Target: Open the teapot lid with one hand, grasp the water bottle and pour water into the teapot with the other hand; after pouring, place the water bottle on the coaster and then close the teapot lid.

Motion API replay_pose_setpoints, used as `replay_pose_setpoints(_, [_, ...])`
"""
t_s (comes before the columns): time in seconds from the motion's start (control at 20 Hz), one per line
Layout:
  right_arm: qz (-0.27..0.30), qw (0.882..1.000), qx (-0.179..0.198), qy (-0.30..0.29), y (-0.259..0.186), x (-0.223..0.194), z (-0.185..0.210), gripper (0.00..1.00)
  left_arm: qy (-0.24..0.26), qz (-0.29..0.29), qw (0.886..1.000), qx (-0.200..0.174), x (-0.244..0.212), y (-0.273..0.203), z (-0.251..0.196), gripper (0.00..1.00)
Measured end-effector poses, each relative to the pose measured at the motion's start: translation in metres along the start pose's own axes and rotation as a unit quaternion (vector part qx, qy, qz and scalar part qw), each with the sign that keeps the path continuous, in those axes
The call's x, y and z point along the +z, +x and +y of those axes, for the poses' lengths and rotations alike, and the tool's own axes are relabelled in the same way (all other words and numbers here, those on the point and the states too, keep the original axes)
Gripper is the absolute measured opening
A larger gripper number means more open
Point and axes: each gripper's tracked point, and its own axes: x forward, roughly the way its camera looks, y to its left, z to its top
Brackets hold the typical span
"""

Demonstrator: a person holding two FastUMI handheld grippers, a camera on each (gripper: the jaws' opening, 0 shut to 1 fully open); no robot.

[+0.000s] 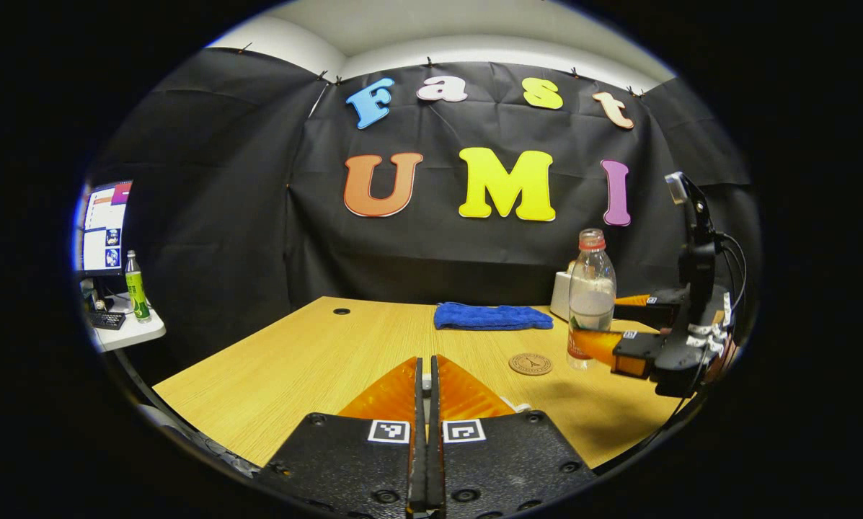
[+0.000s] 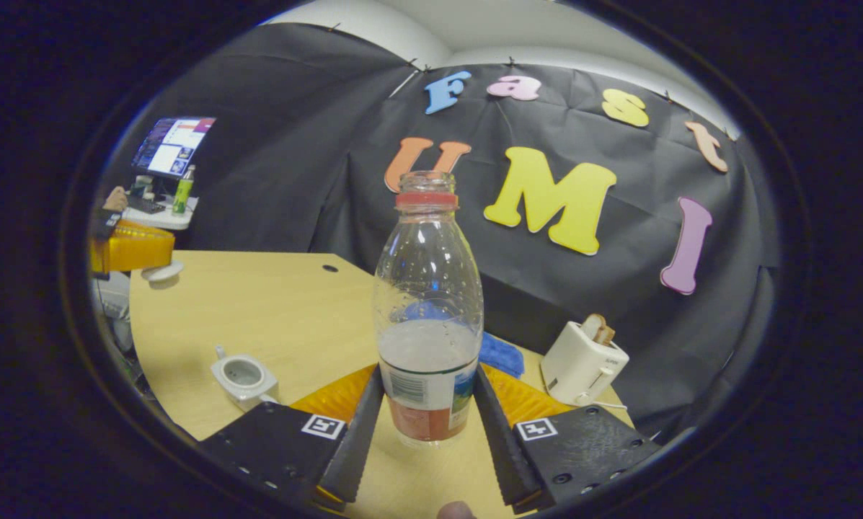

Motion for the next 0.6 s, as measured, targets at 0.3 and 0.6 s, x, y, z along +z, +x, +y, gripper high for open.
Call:
replay_pose_setpoints(0.3, [-0.011, 0.994, 0.01, 0.109, 0.045, 0.011, -0.021, 0.73, 0.011, -0.004, 1.0, -0.004, -0.001, 0.002, -0.001, 0.03])
replay_pose_setpoints(0.6, [0.002, 0.99, 0.017, 0.137, 0.099, -0.015, -0.023, 0.71, 0.031, -0.007, 0.999, 0.009, -0.004, 0.005, 0.008, 0.03])
